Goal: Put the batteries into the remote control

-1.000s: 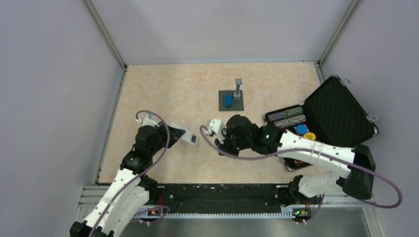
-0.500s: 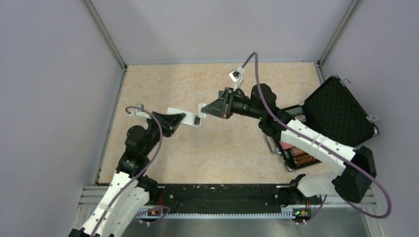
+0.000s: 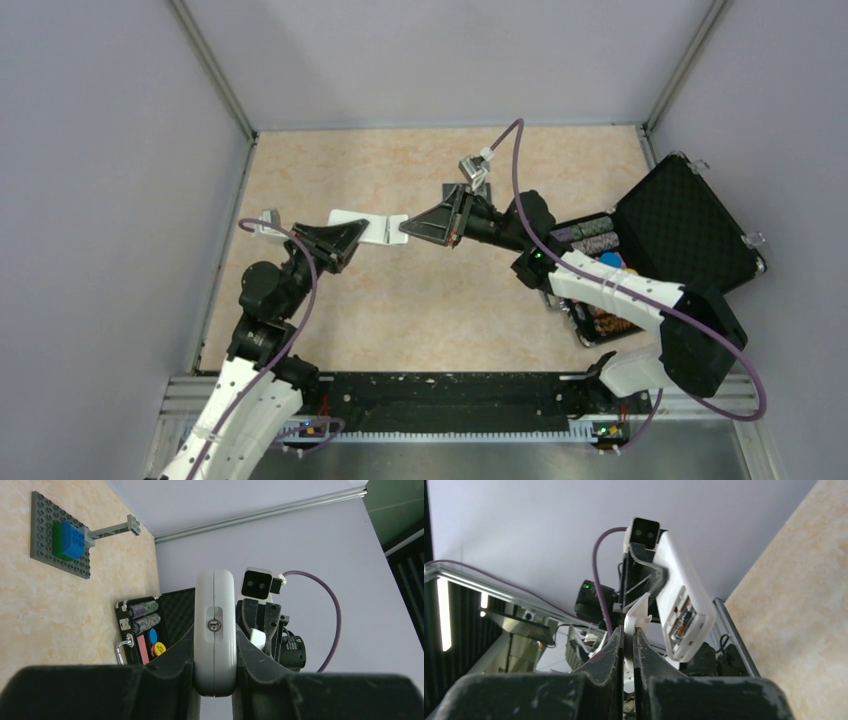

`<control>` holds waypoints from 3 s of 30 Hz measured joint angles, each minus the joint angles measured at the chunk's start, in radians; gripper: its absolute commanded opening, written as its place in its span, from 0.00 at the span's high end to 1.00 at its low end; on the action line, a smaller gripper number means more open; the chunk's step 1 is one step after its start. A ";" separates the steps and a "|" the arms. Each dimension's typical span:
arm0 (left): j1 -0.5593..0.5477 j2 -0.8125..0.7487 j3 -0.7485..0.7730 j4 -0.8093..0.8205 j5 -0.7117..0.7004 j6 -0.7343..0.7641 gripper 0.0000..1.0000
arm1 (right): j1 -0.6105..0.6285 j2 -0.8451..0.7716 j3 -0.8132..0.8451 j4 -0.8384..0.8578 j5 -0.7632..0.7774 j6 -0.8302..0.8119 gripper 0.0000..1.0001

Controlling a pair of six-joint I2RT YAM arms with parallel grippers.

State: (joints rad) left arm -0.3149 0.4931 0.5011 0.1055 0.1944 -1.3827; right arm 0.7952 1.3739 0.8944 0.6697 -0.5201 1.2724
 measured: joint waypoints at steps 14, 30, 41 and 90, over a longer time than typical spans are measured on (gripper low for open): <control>0.000 0.000 0.000 0.015 0.000 -0.018 1.00 | 0.000 0.023 -0.018 0.099 0.005 0.079 1.00; 0.000 0.008 0.001 0.023 0.018 -0.002 1.00 | 0.000 0.029 -0.018 0.041 0.029 0.056 1.00; 0.003 0.009 0.001 0.007 0.021 0.009 1.00 | 0.001 0.036 -0.018 0.014 0.045 0.068 1.00; 0.014 -0.015 -0.004 -0.004 -0.018 -0.049 1.00 | 0.052 0.030 0.157 -0.361 0.164 0.066 0.95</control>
State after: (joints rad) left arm -0.3008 0.4782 0.4969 0.1013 0.1764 -1.4315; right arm 0.8474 1.4036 1.0515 0.3088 -0.3561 1.3388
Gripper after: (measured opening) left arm 0.262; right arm 0.050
